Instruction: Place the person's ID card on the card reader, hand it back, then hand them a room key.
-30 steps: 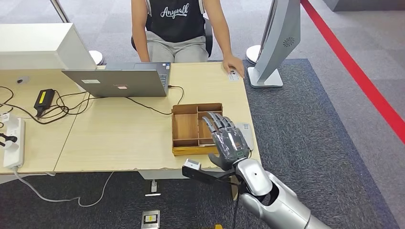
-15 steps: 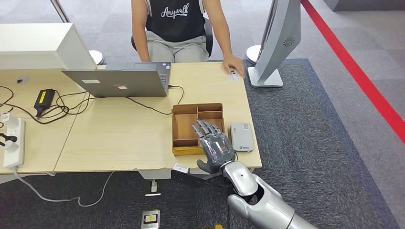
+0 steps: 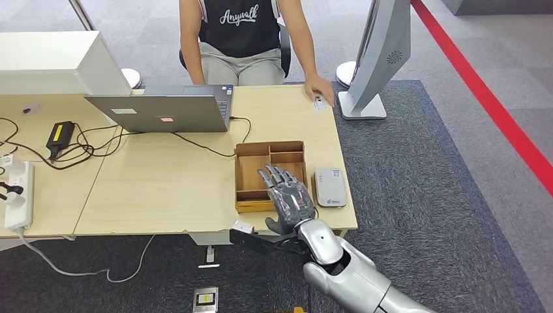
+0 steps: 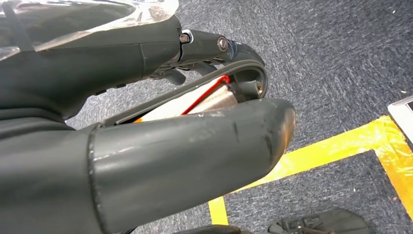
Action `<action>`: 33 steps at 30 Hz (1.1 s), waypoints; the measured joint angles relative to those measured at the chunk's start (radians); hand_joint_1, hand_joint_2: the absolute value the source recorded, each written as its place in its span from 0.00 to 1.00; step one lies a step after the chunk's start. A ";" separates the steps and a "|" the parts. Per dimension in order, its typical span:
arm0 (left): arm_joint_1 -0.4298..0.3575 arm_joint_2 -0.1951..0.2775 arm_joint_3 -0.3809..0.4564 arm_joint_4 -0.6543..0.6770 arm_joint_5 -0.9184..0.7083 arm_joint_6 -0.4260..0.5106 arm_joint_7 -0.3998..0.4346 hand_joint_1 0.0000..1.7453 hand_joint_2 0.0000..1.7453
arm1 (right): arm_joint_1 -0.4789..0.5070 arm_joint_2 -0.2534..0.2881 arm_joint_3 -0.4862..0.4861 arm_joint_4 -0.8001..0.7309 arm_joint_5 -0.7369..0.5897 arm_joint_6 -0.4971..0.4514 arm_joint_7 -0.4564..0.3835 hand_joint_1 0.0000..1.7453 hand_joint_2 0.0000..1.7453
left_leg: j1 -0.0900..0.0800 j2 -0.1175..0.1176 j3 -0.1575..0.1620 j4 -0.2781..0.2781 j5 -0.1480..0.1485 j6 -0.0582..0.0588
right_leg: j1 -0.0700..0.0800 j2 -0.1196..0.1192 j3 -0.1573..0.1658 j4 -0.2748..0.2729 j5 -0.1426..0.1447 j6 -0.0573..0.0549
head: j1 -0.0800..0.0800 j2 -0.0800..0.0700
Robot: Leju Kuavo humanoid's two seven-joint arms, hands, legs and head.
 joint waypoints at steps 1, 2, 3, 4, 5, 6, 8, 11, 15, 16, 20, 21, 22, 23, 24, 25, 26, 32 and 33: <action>0.000 0.000 0.000 0.000 0.001 0.000 0.000 0.00 0.00 | -0.005 0.002 0.000 0.011 0.000 -0.007 0.002 0.00 1.00 | 0.000 0.000 0.000 0.000 0.000 0.000 | 0.000 0.000 0.000 0.000 0.000 0.000 | 0.000 0.000; 0.000 0.000 0.000 0.000 0.002 0.001 0.000 0.00 0.00 | -0.011 0.004 0.000 0.023 -0.001 -0.015 0.005 0.00 1.00 | 0.000 0.000 0.000 0.000 0.000 0.000 | 0.000 0.000 0.000 0.000 0.000 0.000 | 0.000 0.000; 0.000 0.000 0.000 0.000 0.003 0.001 0.000 0.00 0.00 | -0.017 0.006 0.000 0.037 -0.002 -0.023 0.007 0.00 1.00 | 0.000 0.000 0.000 0.000 0.000 0.000 | 0.000 0.000 0.000 0.000 0.000 0.000 | 0.000 0.000; 0.000 -0.001 0.000 0.000 0.004 0.002 -0.001 0.00 0.00 | -0.022 0.007 0.001 0.050 -0.005 -0.032 0.008 0.00 1.00 | 0.000 0.000 0.000 0.000 0.000 0.000 | 0.000 0.000 0.000 0.000 0.000 0.000 | 0.000 0.000; 0.000 -0.001 0.000 0.000 0.004 0.002 -0.001 0.00 0.00 | -0.026 0.008 0.001 0.062 -0.007 -0.040 0.009 0.00 1.00 | 0.000 0.000 0.000 0.000 0.000 0.000 | 0.000 0.000 0.000 0.000 0.000 0.000 | 0.000 0.000; 0.000 -0.001 0.000 0.000 0.005 0.003 0.000 0.00 0.00 | -0.029 0.009 0.001 0.071 -0.009 -0.047 0.009 0.00 1.00 | 0.000 0.000 0.000 0.000 0.000 0.000 | 0.000 0.000 0.000 0.000 0.000 0.000 | 0.000 0.000; 0.000 -0.002 0.000 0.000 0.006 0.003 0.000 0.00 0.00 | -0.035 0.011 0.001 0.088 -0.011 -0.054 0.009 0.00 1.00 | 0.000 0.000 0.000 0.000 0.000 0.000 | 0.000 0.000 0.000 0.000 0.000 0.000 | 0.000 0.000; 0.000 -0.003 0.000 0.000 0.007 0.003 0.000 0.00 0.00 | -0.041 0.014 0.001 0.106 -0.011 -0.055 0.009 0.00 1.00 | 0.000 0.000 0.000 0.000 0.000 0.000 | 0.000 0.000 0.000 0.000 0.000 0.000 | 0.000 0.000; 0.000 -0.003 0.000 0.000 0.009 0.003 0.000 0.00 0.00 | -0.049 0.019 0.001 0.133 -0.013 -0.073 0.014 0.00 1.00 | 0.000 0.000 0.000 0.000 0.000 0.000 | 0.000 0.000 0.000 0.000 0.000 0.000 | 0.000 0.000; 0.001 -0.003 0.000 0.000 0.010 0.004 0.000 0.00 0.00 | -0.051 0.020 0.000 0.140 -0.013 -0.080 0.017 0.00 1.00 | 0.000 0.000 0.000 0.000 0.000 0.000 | 0.000 0.000 0.000 0.000 0.000 0.000 | 0.000 0.000; 0.001 -0.004 0.000 0.000 0.011 0.005 0.000 0.00 0.00 | -0.056 0.020 -0.002 0.161 -0.016 -0.100 0.028 0.00 1.00 | 0.000 0.000 0.000 0.000 0.000 0.000 | 0.000 0.000 0.000 0.000 0.000 0.000 | 0.000 0.000; 0.001 -0.004 0.000 0.000 0.011 0.006 0.000 0.00 0.00 | -0.056 0.020 -0.004 0.167 -0.019 -0.103 0.029 0.00 1.00 | 0.000 0.000 0.000 0.000 0.000 0.000 | 0.000 0.000 0.000 0.000 0.000 0.000 | 0.000 0.000; 0.001 -0.005 0.000 0.000 0.011 0.006 0.000 0.00 0.00 | -0.056 0.019 -0.006 0.172 -0.021 -0.105 0.030 0.00 1.00 | 0.000 0.000 0.000 0.000 0.000 0.000 | 0.000 0.000 0.000 0.000 0.000 0.000 | 0.000 0.000; 0.001 -0.006 0.000 0.000 0.010 0.007 0.000 0.00 0.00 | -0.056 0.018 -0.009 0.178 -0.023 -0.108 0.032 0.00 1.00 | 0.000 0.000 0.000 0.000 0.000 0.000 | 0.000 0.000 0.000 0.000 0.000 0.000 | 0.000 0.000; 0.001 -0.006 0.000 0.000 0.010 0.007 0.000 0.00 0.00 | -0.056 0.017 -0.013 0.183 -0.026 -0.111 0.033 0.00 1.00 | 0.000 0.000 0.000 0.000 0.000 0.000 | 0.000 0.000 0.000 0.000 0.000 0.000 | 0.000 0.000; 0.001 -0.007 0.000 0.000 0.009 0.008 0.000 0.00 0.00 | -0.055 0.015 -0.017 0.187 -0.027 -0.112 0.035 0.00 1.00 | 0.000 0.000 0.000 0.000 0.000 0.000 | 0.000 0.000 0.000 0.000 0.000 0.000 | 0.000 0.000; 0.001 -0.008 0.000 0.000 0.009 0.008 0.000 0.00 0.00 | -0.055 0.013 -0.021 0.190 -0.028 -0.113 0.037 0.00 1.00 | 0.000 0.000 0.000 0.000 0.000 0.000 | 0.000 0.000 0.000 0.000 0.000 0.000 | 0.000 0.000; 0.001 -0.009 0.000 0.000 0.007 0.010 -0.002 0.00 0.00 | -0.051 -0.002 -0.043 0.194 -0.028 -0.114 0.044 0.00 1.00 | 0.000 0.000 0.000 0.000 0.000 0.000 | 0.000 0.000 0.000 0.000 0.000 0.000 | 0.000 0.000; 0.001 -0.009 0.000 0.000 0.006 0.010 -0.003 0.00 0.00 | -0.050 -0.004 -0.047 0.194 -0.027 -0.114 0.046 0.00 1.00 | 0.000 0.000 0.000 0.000 0.000 0.000 | 0.000 0.000 0.000 0.000 0.000 0.000 | 0.000 0.000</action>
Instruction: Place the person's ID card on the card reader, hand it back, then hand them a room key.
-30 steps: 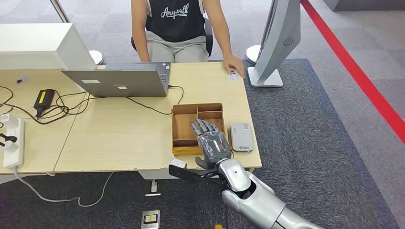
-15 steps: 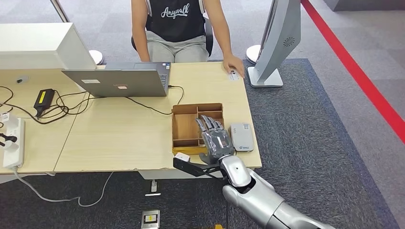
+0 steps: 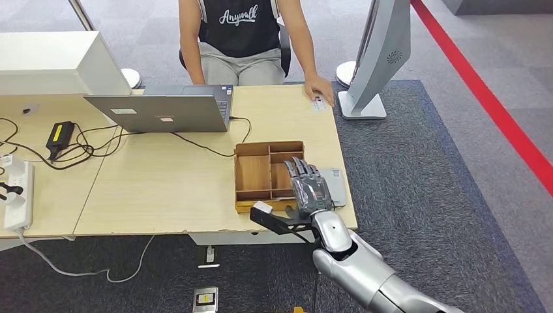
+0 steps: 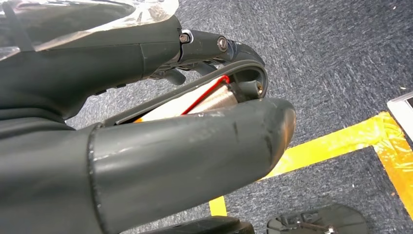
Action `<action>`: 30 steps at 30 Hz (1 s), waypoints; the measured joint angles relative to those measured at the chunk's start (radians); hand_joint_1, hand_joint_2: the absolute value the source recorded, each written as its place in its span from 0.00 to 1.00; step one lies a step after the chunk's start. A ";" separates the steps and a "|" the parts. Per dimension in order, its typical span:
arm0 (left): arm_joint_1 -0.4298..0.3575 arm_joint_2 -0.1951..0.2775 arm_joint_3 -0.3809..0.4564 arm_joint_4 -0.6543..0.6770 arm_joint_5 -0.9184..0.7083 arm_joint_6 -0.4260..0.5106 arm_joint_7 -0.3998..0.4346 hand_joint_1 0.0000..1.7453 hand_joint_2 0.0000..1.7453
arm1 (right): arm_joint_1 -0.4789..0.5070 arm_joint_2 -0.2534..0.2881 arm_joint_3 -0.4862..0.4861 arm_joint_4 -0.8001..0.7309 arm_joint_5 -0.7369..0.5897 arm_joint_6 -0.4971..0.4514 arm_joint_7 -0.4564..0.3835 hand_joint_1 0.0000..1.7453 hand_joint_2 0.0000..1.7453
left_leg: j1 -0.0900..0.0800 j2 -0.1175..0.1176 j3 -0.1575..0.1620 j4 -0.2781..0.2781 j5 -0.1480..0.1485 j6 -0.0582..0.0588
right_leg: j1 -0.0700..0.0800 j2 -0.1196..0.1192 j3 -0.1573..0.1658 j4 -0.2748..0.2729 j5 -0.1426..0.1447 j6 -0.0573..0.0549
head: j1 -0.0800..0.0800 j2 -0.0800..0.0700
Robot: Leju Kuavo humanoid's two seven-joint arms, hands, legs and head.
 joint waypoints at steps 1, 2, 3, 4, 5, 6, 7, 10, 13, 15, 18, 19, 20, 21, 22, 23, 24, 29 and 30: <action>0.000 0.000 0.000 0.000 0.000 0.000 0.000 0.00 0.00 | 0.001 -0.002 -0.004 0.000 0.001 0.000 0.002 0.00 1.00 | 0.000 0.000 0.000 0.000 0.000 0.000 | 0.000 0.000 0.000 0.000 0.000 0.000 | 0.000 0.000; 0.000 0.000 0.000 0.000 -0.001 0.000 -0.001 0.00 0.00 | 0.003 -0.005 -0.007 -0.001 0.002 0.000 0.004 0.00 1.00 | 0.000 0.000 0.000 0.000 0.000 0.000 | 0.000 0.000 0.000 0.000 0.000 0.000 | 0.000 0.000; 0.000 -0.001 0.000 0.000 -0.002 0.000 -0.001 0.00 0.00 | 0.005 -0.008 -0.011 -0.002 0.002 -0.001 0.006 0.00 1.00 | 0.000 0.000 0.000 0.000 0.000 0.000 | 0.000 0.000 0.000 0.000 0.000 0.000 | 0.000 0.000; 0.000 -0.001 0.000 0.000 -0.003 0.000 -0.001 0.00 0.00 | 0.008 -0.012 -0.015 -0.004 0.004 0.000 0.007 0.00 1.00 | 0.000 0.000 0.000 0.000 0.000 0.000 | 0.000 0.000 0.000 0.000 0.000 0.000 | 0.000 0.000; 0.000 -0.001 0.000 0.000 -0.004 0.000 -0.001 0.00 0.00 | 0.012 -0.017 -0.020 -0.008 0.005 0.000 0.008 0.00 1.00 | 0.000 0.000 0.000 0.000 0.000 0.000 | 0.000 0.000 0.000 0.000 0.000 0.000 | 0.000 0.000; 0.000 -0.001 0.000 0.000 -0.005 0.000 -0.002 0.00 0.00 | 0.015 -0.022 -0.023 -0.012 0.006 0.001 0.009 0.00 1.00 | 0.000 0.000 0.000 0.000 0.000 0.000 | 0.000 0.000 0.000 0.000 0.000 0.000 | 0.000 0.000; 0.000 -0.001 0.000 0.000 -0.006 0.000 -0.002 0.00 0.00 | 0.019 -0.026 -0.027 -0.018 0.008 0.002 0.011 0.00 1.00 | 0.000 0.000 0.000 0.000 0.000 0.000 | 0.000 0.000 0.000 0.000 0.000 0.000 | 0.000 0.000; 0.000 -0.001 0.000 0.000 -0.011 0.000 -0.002 0.00 0.00 | 0.032 -0.040 -0.035 -0.037 0.013 0.005 0.017 0.00 1.00 | 0.000 0.000 0.000 0.000 0.000 0.000 | 0.000 0.000 0.000 0.000 0.000 0.000 | 0.000 0.000; 0.000 -0.001 0.000 0.000 -0.014 0.000 -0.002 0.00 0.00 | 0.041 -0.050 -0.041 -0.053 0.015 0.007 0.019 0.00 1.00 | 0.000 0.000 0.000 0.000 0.000 0.000 | 0.000 0.000 0.000 0.000 0.000 0.000 | 0.000 0.000; 0.000 -0.001 0.000 0.000 -0.015 0.000 -0.002 0.00 0.00 | 0.044 -0.055 -0.045 -0.062 0.016 0.008 0.020 0.00 1.00 | 0.000 0.000 0.000 0.000 0.000 0.000 | 0.000 0.000 0.000 0.000 0.000 0.000 | 0.000 0.000; 0.000 -0.001 0.000 0.000 -0.020 0.000 -0.003 0.00 0.00 | 0.052 -0.062 -0.049 -0.074 0.017 0.009 0.023 0.00 1.00 | 0.000 0.000 0.000 0.000 0.000 0.000 | 0.000 0.000 0.000 0.000 0.000 0.000 | 0.000 0.000; 0.000 -0.001 0.000 0.000 -0.022 0.000 -0.004 0.00 0.00 | 0.055 -0.064 -0.051 -0.079 0.018 0.009 0.024 0.00 1.00 | 0.000 0.000 0.000 0.000 0.000 0.000 | 0.000 0.000 0.000 0.000 0.000 0.000 | 0.000 0.000; -0.001 -0.001 -0.001 0.000 -0.024 0.000 -0.004 0.00 0.00 | 0.058 -0.065 -0.052 -0.083 0.019 0.010 0.024 0.00 1.00 | 0.000 0.000 0.000 0.000 0.000 0.000 | 0.000 0.000 0.000 0.000 0.000 0.000 | 0.000 0.000; -0.001 -0.001 -0.001 0.000 -0.027 0.000 -0.004 0.00 0.00 | 0.060 -0.066 -0.053 -0.086 0.019 0.011 0.023 0.00 1.00 | 0.000 0.000 0.000 0.000 0.000 0.000 | 0.000 0.000 0.000 0.000 0.000 0.000 | 0.000 0.000; -0.002 -0.001 -0.002 0.000 -0.029 0.000 -0.003 0.00 0.00 | 0.062 -0.067 -0.054 -0.090 0.020 0.012 0.022 0.00 1.00 | 0.000 0.000 0.000 0.000 0.000 0.000 | 0.000 0.000 0.000 0.000 0.000 0.000 | 0.000 0.000; -0.002 -0.001 -0.002 0.000 -0.030 0.000 -0.002 0.00 0.00 | 0.064 -0.068 -0.054 -0.094 0.021 0.013 0.021 0.00 1.00 | 0.000 0.000 0.000 0.000 0.000 0.000 | 0.000 0.000 0.000 0.000 0.000 0.000 | 0.000 0.000; -0.003 -0.001 -0.003 0.000 -0.031 0.000 -0.001 0.00 0.00 | 0.066 -0.068 -0.054 -0.097 0.022 0.015 0.019 0.00 1.00 | 0.000 0.000 0.000 0.000 0.000 0.000 | 0.000 0.000 0.000 0.000 0.000 0.000 | 0.000 0.000; -0.005 -0.001 -0.008 0.000 -0.033 -0.001 0.000 0.00 0.00 | 0.069 -0.069 -0.054 -0.111 0.022 0.026 0.011 0.00 1.00 | 0.000 0.000 0.000 0.000 0.000 0.000 | 0.000 0.000 0.000 0.000 0.000 0.000 | 0.000 0.000; -0.005 -0.001 -0.008 0.000 -0.034 -0.001 0.001 0.00 0.00 | 0.069 -0.069 -0.053 -0.112 0.020 0.034 0.004 0.00 1.00 | 0.000 0.000 0.000 0.000 0.000 0.000 | 0.000 0.000 0.000 0.000 0.000 0.000 | 0.000 0.000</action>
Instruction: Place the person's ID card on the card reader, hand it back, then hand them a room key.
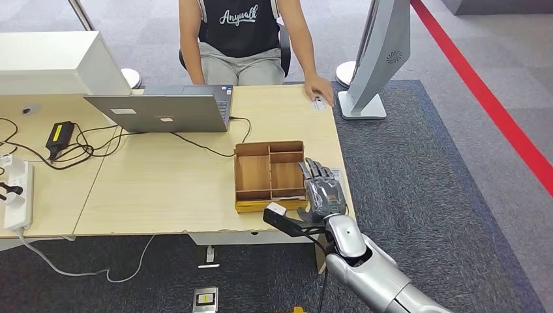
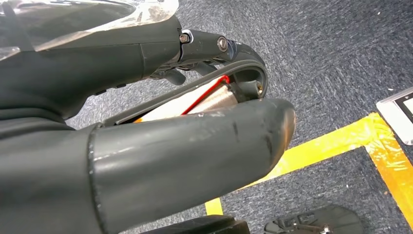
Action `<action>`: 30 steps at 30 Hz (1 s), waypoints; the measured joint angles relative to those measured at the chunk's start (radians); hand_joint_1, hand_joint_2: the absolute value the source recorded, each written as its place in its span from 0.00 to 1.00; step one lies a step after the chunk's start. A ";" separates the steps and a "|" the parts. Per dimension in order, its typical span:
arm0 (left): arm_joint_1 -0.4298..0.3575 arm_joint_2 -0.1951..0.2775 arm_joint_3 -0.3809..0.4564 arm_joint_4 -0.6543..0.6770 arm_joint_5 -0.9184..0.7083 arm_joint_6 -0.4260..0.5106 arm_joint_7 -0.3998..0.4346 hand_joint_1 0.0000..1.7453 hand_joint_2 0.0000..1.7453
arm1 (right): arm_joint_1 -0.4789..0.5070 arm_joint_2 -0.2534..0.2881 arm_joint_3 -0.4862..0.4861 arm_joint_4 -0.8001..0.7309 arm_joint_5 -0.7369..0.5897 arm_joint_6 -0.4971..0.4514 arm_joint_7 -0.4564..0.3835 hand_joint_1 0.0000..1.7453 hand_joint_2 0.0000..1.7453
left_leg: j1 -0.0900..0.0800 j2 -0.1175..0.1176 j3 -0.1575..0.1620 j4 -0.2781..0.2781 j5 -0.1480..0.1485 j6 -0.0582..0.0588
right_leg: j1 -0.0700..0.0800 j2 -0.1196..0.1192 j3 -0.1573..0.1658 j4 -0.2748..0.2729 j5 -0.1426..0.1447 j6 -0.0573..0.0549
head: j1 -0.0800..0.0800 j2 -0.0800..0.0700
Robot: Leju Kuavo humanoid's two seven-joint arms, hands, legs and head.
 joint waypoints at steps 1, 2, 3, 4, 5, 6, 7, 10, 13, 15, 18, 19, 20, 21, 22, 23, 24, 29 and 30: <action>0.000 0.000 0.000 0.000 -0.001 0.000 0.002 0.00 0.00 | 0.000 0.001 0.001 -0.001 -0.003 0.009 -0.008 0.00 1.00 | 0.000 0.000 0.000 0.000 0.000 0.000 | 0.000 0.000 0.000 0.000 0.000 0.000 | 0.000 0.000; -0.001 0.000 0.000 0.000 -0.002 0.000 0.004 0.00 0.00 | 0.000 0.002 0.002 -0.001 -0.007 0.018 -0.017 0.00 1.00 | 0.000 0.000 0.000 0.000 0.000 0.000 | 0.000 0.000 0.000 0.000 0.000 0.000 | 0.000 0.000; -0.001 0.000 0.000 0.000 -0.003 0.000 0.005 0.00 0.00 | 0.000 0.005 0.003 -0.001 -0.010 0.027 -0.025 0.00 1.00 | 0.000 0.000 0.000 0.000 0.000 0.000 | 0.000 0.000 0.000 0.000 0.000 0.000 | 0.000 0.000; -0.001 0.000 0.000 0.000 -0.004 0.000 0.006 0.00 0.00 | 0.000 0.008 0.005 0.000 -0.013 0.034 -0.033 0.00 1.00 | 0.000 0.000 0.000 0.000 0.000 0.000 | 0.000 0.000 0.000 0.000 0.000 0.000 | 0.000 0.000; -0.001 0.000 -0.001 0.000 -0.004 0.000 0.007 0.00 0.00 | 0.000 0.011 0.007 0.000 -0.016 0.041 -0.041 0.00 1.00 | 0.000 0.000 0.000 0.000 0.000 0.000 | 0.000 0.000 0.000 0.000 0.000 0.000 | 0.000 0.000; -0.002 0.000 -0.001 0.000 -0.005 0.000 0.006 0.00 0.00 | -0.001 0.015 0.009 0.000 -0.020 0.046 -0.047 0.00 1.00 | 0.000 0.000 0.000 0.000 0.000 0.000 | 0.000 0.000 0.000 0.000 0.000 0.000 | 0.000 0.000; -0.002 0.000 -0.001 0.000 -0.004 0.000 0.005 0.00 0.00 | -0.001 0.019 0.011 0.001 -0.024 0.049 -0.054 0.00 1.00 | 0.000 0.000 0.000 0.000 0.000 0.000 | 0.000 0.000 0.000 0.000 0.000 0.000 | 0.000 0.000; -0.002 0.000 0.000 0.000 -0.003 0.003 -0.003 0.00 0.00 | -0.004 0.030 0.017 0.002 -0.034 0.055 -0.070 0.00 1.00 | 0.000 0.000 0.000 0.000 0.000 0.000 | 0.000 0.000 0.000 0.000 0.000 0.000 | 0.000 0.000; -0.001 0.000 0.000 0.000 0.002 0.006 -0.009 0.00 0.00 | -0.012 0.041 0.025 0.006 -0.045 0.058 -0.080 0.00 1.00 | 0.000 0.000 0.000 0.000 0.000 0.000 | 0.000 0.000 0.000 0.000 0.000 0.000 | 0.000 0.000; 0.000 0.000 0.000 0.000 0.004 0.006 -0.011 0.00 0.00 | -0.017 0.048 0.031 0.010 -0.051 0.059 -0.084 0.00 1.00 | 0.000 0.000 0.000 0.000 0.000 0.000 | 0.000 0.000 0.000 0.000 0.000 0.000 | 0.000 0.000; 0.001 0.000 0.000 0.000 0.006 0.006 -0.012 0.00 0.00 | -0.021 0.054 0.036 0.012 -0.057 0.059 -0.088 0.00 1.00 | 0.000 0.000 -0.001 0.000 0.000 0.000 | 0.000 0.000 0.000 0.000 0.000 0.000 | 0.000 0.000; 0.001 0.000 0.000 0.000 0.008 0.006 -0.012 0.00 0.00 | -0.022 0.056 0.038 0.013 -0.058 0.060 -0.090 0.00 1.00 | 0.000 0.000 -0.001 0.000 0.000 0.000 | 0.000 0.000 0.000 0.000 0.000 0.000 | 0.000 0.000; 0.001 0.000 0.000 0.000 0.009 0.006 -0.012 0.00 0.00 | -0.023 0.058 0.040 0.015 -0.060 0.060 -0.092 0.00 1.00 | 0.000 0.000 0.000 0.000 0.000 0.000 | 0.000 0.000 0.000 0.000 0.000 0.000 | 0.000 0.000; 0.001 0.000 0.000 0.000 0.010 0.006 -0.012 0.00 0.00 | -0.024 0.060 0.042 0.017 -0.061 0.061 -0.093 0.00 1.00 | 0.000 0.000 0.000 0.000 0.000 0.000 | 0.000 0.000 0.000 0.000 0.000 0.000 | 0.000 0.000; 0.002 0.000 0.000 0.000 0.011 0.006 -0.012 0.00 0.00 | -0.025 0.062 0.044 0.019 -0.062 0.061 -0.094 0.00 1.00 | 0.000 0.000 0.000 0.000 0.000 0.000 | 0.000 0.000 0.000 0.000 0.000 0.000 | 0.000 0.000; 0.002 0.000 0.000 0.000 0.012 0.006 -0.012 0.00 0.00 | -0.026 0.063 0.046 0.021 -0.062 0.061 -0.095 0.00 1.00 | 0.000 0.000 -0.001 0.000 0.000 0.000 | 0.000 0.000 0.000 0.000 0.000 0.000 | 0.000 0.000; 0.002 0.000 0.000 0.000 0.013 0.006 -0.012 0.00 0.00 | -0.028 0.065 0.048 0.023 -0.063 0.061 -0.095 0.00 1.00 | 0.000 0.000 -0.001 0.000 0.000 0.000 | 0.000 0.000 0.000 0.000 0.000 0.000 | 0.000 0.000; 0.003 0.001 0.000 0.000 0.018 0.006 -0.013 0.00 0.00 | -0.039 0.076 0.056 0.039 -0.075 0.060 -0.104 0.00 1.00 | 0.000 0.000 -0.001 0.000 0.000 0.000 | 0.000 0.000 0.000 0.000 0.000 0.000 | 0.000 0.000; 0.003 0.001 0.000 0.000 0.019 0.006 -0.013 0.00 0.00 | -0.041 0.079 0.058 0.043 -0.077 0.059 -0.104 0.00 1.00 | 0.000 0.000 -0.001 0.000 0.000 0.000 | 0.000 0.000 0.000 0.000 0.000 0.000 | 0.000 0.000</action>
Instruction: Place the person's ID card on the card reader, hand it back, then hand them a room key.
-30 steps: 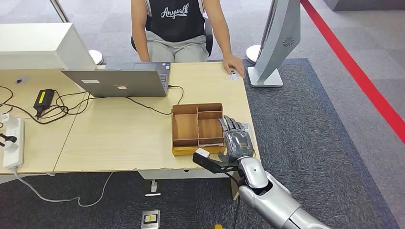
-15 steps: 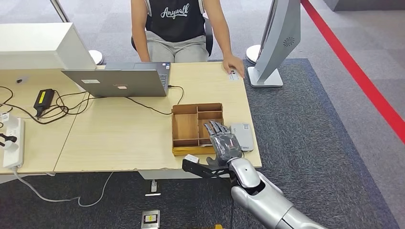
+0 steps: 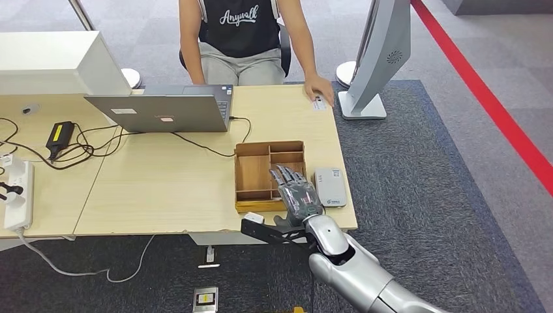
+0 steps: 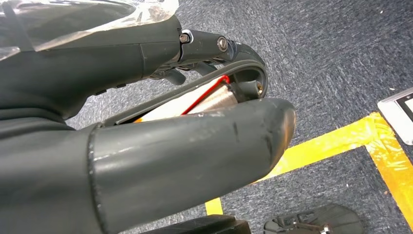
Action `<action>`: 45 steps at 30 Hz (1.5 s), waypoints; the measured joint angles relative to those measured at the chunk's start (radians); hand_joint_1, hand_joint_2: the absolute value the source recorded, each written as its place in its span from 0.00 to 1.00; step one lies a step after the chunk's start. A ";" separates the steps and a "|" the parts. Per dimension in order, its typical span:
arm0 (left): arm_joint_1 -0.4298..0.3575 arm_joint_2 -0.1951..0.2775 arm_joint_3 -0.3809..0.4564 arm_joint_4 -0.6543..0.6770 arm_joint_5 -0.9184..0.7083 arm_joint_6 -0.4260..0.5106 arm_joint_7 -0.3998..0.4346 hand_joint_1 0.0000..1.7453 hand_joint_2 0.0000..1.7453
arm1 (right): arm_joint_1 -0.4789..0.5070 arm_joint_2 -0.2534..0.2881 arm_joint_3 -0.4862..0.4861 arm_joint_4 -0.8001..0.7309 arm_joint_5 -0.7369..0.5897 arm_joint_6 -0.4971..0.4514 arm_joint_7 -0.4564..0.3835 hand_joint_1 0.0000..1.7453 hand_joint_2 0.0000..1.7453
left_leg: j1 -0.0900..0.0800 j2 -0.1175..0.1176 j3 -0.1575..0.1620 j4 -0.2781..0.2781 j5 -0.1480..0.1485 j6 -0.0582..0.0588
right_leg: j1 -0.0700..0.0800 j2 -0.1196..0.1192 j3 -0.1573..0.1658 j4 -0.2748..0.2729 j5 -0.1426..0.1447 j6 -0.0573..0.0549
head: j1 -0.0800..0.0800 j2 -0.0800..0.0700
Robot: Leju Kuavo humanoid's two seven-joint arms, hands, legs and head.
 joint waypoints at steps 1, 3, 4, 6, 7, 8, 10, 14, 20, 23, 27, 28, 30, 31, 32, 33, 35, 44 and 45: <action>0.000 0.000 0.000 0.000 0.001 0.000 -0.001 0.00 0.00 | -0.002 0.002 0.002 0.004 -0.002 -0.001 0.000 0.00 1.00 | 0.000 0.000 0.000 0.000 0.000 0.000 | 0.000 0.000 0.000 0.000 0.000 0.000 | 0.000 0.000; 0.000 0.000 0.000 0.000 0.002 0.000 -0.002 0.00 0.00 | -0.008 0.005 0.005 0.010 -0.006 -0.004 0.003 0.00 1.00 | 0.000 0.000 0.000 0.000 0.000 0.000 | 0.000 0.000 0.000 0.000 0.000 0.000 | 0.000 0.000; 0.000 0.000 0.000 0.000 0.003 0.000 -0.004 0.00 0.00 | -0.010 0.006 0.007 0.014 -0.009 -0.007 0.006 0.00 1.00 | 0.000 0.000 0.000 0.000 0.000 0.000 | 0.000 0.000 0.000 0.000 0.000 0.000 | 0.000 0.000; 0.000 0.000 0.000 0.000 0.004 0.000 -0.006 0.00 0.00 | -0.015 0.007 0.010 0.021 -0.013 -0.012 0.015 0.00 1.00 | 0.000 0.000 0.000 0.000 0.000 0.000 | 0.000 0.000 0.000 0.000 0.000 0.000 | 0.000 0.000; 0.000 0.000 0.000 0.000 0.005 0.000 -0.007 0.00 0.00 | -0.017 0.007 0.011 0.024 -0.015 -0.015 0.018 0.00 1.00 | 0.000 0.000 0.000 0.000 0.000 0.000 | 0.000 0.000 0.000 0.000 0.000 0.000 | 0.000 0.000; 0.000 0.000 0.000 0.000 0.006 0.000 -0.007 0.00 0.00 | -0.018 0.007 0.012 0.028 -0.016 -0.019 0.021 0.00 1.00 | 0.000 0.000 0.000 0.000 0.000 0.000 | 0.000 0.000 0.000 0.000 0.000 0.000 | 0.000 0.000; 0.000 0.000 0.000 0.000 0.007 0.000 -0.007 0.00 0.00 | -0.021 0.006 0.013 0.035 -0.017 -0.024 0.024 0.00 1.00 | 0.000 0.000 0.000 0.000 0.000 0.000 | 0.000 0.000 0.000 0.000 0.000 0.000 | 0.000 0.000; 0.001 0.001 0.000 0.000 0.004 0.000 -0.007 0.00 0.00 | -0.025 0.003 0.015 0.044 -0.020 -0.030 0.030 0.00 1.00 | 0.000 0.000 0.000 0.000 0.000 0.000 | 0.000 0.000 0.000 0.000 0.000 0.000 | 0.000 0.000; 0.001 0.001 0.000 0.000 -0.001 0.000 -0.009 0.00 0.00 | -0.025 -0.003 0.016 0.048 -0.022 -0.031 0.034 0.00 1.00 | 0.000 0.000 0.000 0.000 0.000 0.000 | 0.000 0.000 0.000 0.000 0.000 0.000 | 0.000 0.000; 0.001 0.001 0.000 0.000 -0.003 0.000 -0.011 0.00 0.00 | -0.026 -0.006 0.016 0.051 -0.022 -0.034 0.038 0.00 1.00 | 0.000 0.000 0.000 0.000 0.000 0.000 | 0.000 0.000 0.000 0.000 0.000 0.000 | 0.000 0.000; 0.001 0.001 0.001 0.000 -0.011 0.000 -0.016 0.00 0.00 | -0.026 -0.012 0.015 0.050 -0.021 -0.039 0.045 0.00 1.00 | 0.000 0.000 0.000 0.000 0.000 0.000 | 0.000 0.000 0.000 0.000 0.000 0.000 | 0.000 0.000; 0.001 0.001 0.001 0.000 -0.014 0.000 -0.017 0.00 0.00 | -0.025 -0.014 0.015 0.050 -0.021 -0.040 0.046 0.00 1.00 | 0.000 0.000 0.000 0.000 0.000 0.000 | 0.000 0.000 0.000 0.000 0.000 0.000 | 0.000 0.000; 0.001 0.001 0.001 0.000 -0.020 0.000 -0.018 0.00 0.00 | -0.025 -0.018 0.014 0.049 -0.020 -0.041 0.049 0.00 1.00 | 0.000 0.000 0.000 0.000 0.000 0.000 | 0.000 0.000 0.000 0.000 0.000 0.000 | 0.000 0.000; 0.001 0.001 0.002 0.000 -0.022 0.000 -0.018 0.00 0.00 | -0.025 -0.021 0.014 0.048 -0.018 -0.041 0.050 0.00 1.00 | 0.000 0.000 0.000 0.000 0.000 0.000 | 0.000 0.000 0.000 0.000 0.000 0.000 | 0.000 0.000; 0.001 0.002 0.002 0.000 -0.025 0.000 -0.018 0.00 0.00 | -0.023 -0.024 0.014 0.046 -0.017 -0.041 0.051 0.00 1.00 | 0.000 0.000 0.000 0.000 0.000 0.000 | 0.000 0.000 0.000 0.000 0.000 0.000 | 0.000 0.000; 0.001 0.002 0.002 0.000 -0.028 0.000 -0.018 0.00 0.00 | -0.022 -0.027 0.013 0.043 -0.015 -0.041 0.052 0.00 1.00 | 0.000 0.000 0.000 0.000 0.000 0.000 | 0.000 0.000 0.000 0.000 0.000 0.000 | 0.000 0.000; 0.001 0.002 0.002 0.000 -0.033 0.000 -0.017 0.00 0.00 | -0.018 -0.032 0.011 0.036 -0.013 -0.041 0.054 0.00 1.00 | 0.000 0.000 0.000 0.000 0.000 0.000 | 0.000 0.000 0.000 0.000 0.000 0.000 | 0.000 0.000; 0.000 0.002 0.002 0.000 -0.061 0.000 -0.009 0.00 0.00 | 0.000 -0.051 -0.003 0.010 -0.002 -0.040 0.068 0.00 1.00 | 0.000 0.000 0.000 0.000 0.000 0.000 | 0.000 0.000 0.000 0.000 0.000 0.000 | 0.000 0.000; 0.000 0.002 0.002 0.000 -0.065 0.000 -0.008 0.00 0.00 | 0.002 -0.053 -0.005 0.007 0.000 -0.039 0.069 0.00 1.00 | 0.000 0.000 0.000 0.000 0.000 0.000 | 0.000 0.000 0.000 0.000 0.000 0.000 | 0.000 0.000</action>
